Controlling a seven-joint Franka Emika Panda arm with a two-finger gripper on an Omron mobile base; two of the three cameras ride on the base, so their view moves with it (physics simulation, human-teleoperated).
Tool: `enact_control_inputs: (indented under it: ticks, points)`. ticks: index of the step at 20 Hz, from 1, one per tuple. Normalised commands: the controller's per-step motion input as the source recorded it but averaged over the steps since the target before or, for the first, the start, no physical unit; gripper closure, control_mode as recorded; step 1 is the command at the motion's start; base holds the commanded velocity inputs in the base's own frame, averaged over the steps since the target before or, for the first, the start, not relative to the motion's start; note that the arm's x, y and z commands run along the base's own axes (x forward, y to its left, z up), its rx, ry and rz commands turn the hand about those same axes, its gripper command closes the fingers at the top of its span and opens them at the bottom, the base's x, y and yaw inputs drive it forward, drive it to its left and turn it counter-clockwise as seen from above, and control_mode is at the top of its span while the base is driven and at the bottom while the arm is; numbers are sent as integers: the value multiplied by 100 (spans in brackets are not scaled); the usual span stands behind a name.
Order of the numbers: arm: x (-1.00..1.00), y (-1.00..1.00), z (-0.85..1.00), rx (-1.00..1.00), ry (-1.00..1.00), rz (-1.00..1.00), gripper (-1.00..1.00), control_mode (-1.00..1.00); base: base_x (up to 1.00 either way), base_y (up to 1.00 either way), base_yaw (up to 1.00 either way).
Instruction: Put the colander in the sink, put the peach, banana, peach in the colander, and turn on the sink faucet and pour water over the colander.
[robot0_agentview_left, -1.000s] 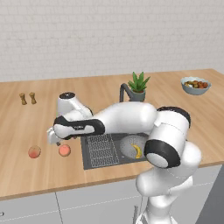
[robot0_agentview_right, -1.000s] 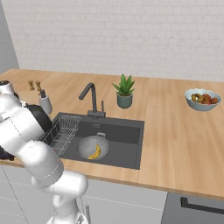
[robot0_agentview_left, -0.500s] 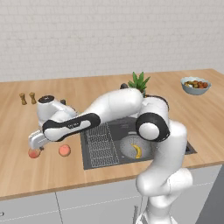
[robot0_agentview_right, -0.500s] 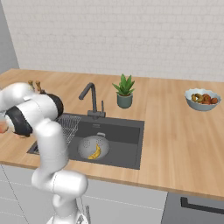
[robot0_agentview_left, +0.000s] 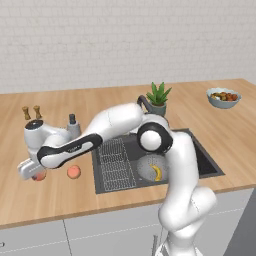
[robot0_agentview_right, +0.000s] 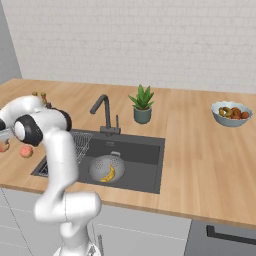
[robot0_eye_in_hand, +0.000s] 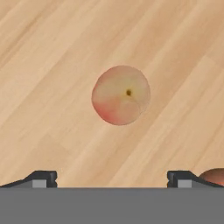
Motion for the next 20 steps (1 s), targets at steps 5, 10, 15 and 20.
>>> enact_control_inputs:
  ticks: [5, 10, 15, 20]
  points:
    - [24, 19, -28, -2, 0, 0, -100, -100, 0, 0, 0]
    - [15, 0, -40, 0, -1, -4, -100, -100, 0, 0, 0]
    - [6, -1, -40, 0, -2, -8, -100, -100, 0, 0, 0]
    - [22, -4, -29, 0, -4, -9, -100, -100, 0, 0, 0]
